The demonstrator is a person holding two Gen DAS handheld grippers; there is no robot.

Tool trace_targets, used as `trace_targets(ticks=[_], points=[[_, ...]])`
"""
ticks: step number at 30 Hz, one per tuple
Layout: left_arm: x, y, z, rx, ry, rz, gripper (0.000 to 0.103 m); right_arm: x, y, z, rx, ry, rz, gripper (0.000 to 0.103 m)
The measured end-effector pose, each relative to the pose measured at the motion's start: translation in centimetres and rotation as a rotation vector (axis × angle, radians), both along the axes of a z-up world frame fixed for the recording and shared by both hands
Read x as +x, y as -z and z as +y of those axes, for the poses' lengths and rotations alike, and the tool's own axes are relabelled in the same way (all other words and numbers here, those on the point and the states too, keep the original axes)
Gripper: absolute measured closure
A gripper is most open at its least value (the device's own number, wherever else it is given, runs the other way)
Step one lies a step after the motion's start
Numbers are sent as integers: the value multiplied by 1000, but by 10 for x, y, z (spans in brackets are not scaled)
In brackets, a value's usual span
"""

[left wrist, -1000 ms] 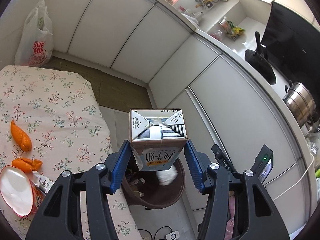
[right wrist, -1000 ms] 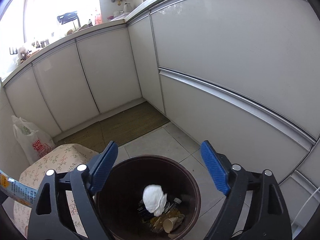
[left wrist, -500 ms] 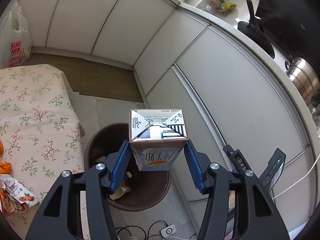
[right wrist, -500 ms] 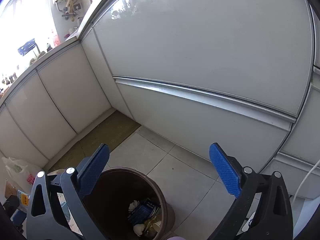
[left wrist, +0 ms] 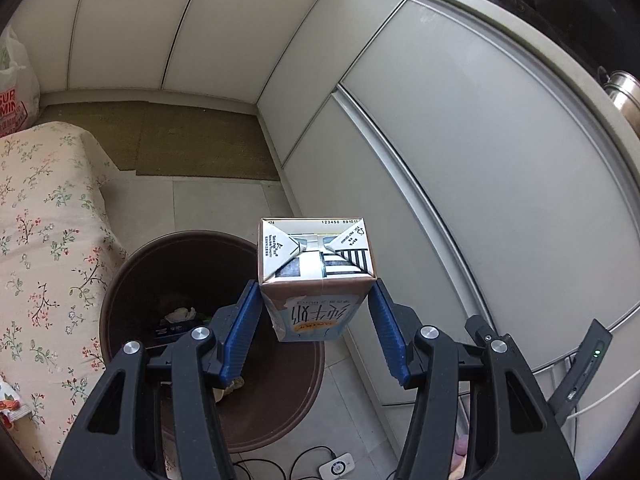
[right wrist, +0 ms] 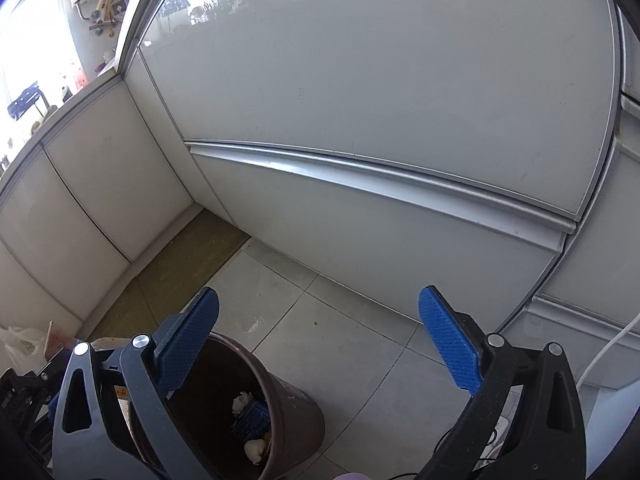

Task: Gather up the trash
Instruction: 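Carry the tissue over the bin and release it with the right gripper, then release the milk carton into the bin with the left gripper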

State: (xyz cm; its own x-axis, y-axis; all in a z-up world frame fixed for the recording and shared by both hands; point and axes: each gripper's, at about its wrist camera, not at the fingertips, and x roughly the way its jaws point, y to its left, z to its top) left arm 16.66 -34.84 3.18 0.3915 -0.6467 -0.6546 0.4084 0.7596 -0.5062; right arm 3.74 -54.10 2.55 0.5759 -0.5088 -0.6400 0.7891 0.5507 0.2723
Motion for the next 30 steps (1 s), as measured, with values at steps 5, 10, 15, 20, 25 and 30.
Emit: trace_targets(ticks=[5,10,15,20,25,30], points=[[10,17,-20,91,-3,31,47,3,2,3,2,-11,15,7],[10,29,-30,146,-2,66,36,4,6,4,24,-19,23,7],[8,35,-30,170,-7,75,30,3,7,4,34,-18,30,7],[12,36,-22,188,-27,93,29,7,11,6,47,-31,50,7],[20,33,-2,200,-79,102,26,12,12,12,66,-57,48,7],[30,31,31,219,-138,100,26,23,10,29,55,-101,56,7]])
